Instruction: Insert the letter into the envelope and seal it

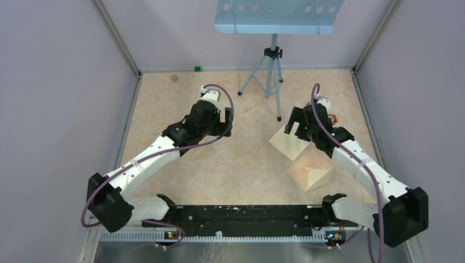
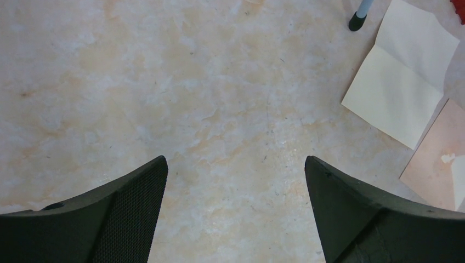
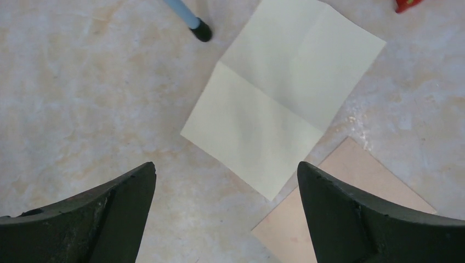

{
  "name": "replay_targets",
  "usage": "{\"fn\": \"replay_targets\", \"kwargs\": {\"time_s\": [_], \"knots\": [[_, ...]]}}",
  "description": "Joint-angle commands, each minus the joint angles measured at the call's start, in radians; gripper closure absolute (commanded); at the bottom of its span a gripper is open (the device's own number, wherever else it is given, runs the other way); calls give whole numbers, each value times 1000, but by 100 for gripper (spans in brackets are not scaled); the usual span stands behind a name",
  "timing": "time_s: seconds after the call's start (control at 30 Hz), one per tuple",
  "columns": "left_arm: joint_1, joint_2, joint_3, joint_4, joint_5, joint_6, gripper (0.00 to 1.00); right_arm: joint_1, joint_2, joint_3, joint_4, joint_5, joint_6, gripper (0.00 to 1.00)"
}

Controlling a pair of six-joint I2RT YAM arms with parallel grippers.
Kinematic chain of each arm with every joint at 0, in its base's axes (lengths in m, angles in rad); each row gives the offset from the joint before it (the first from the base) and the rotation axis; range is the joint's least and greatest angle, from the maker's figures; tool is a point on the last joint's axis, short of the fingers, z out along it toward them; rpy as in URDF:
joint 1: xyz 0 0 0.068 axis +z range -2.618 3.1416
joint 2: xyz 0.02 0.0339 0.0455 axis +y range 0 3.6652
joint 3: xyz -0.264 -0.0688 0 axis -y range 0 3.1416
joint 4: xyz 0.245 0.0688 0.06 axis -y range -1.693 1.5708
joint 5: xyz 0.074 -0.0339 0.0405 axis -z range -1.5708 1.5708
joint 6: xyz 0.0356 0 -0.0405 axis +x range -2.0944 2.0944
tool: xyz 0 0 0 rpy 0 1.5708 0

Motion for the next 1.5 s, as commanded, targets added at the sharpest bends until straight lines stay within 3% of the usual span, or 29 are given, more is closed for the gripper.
{"fn": "replay_targets", "kwargs": {"time_s": [0.0, 0.5, 1.13, 1.47], "knots": [[5, 22, -8, 48, 77, -6, 1, -113, 13, -88, 77, -33, 78, 1], [4, 57, 15, 66, 223, 14, 1, -435, 121, -386, 552, -394, 219, 1], [4, 46, 18, 61, 216, 20, 1, -443, 226, -496, 841, -492, 352, 5], [7, 46, 26, 53, 211, 26, 1, -443, 186, -538, 1026, -516, 429, 19]]}}
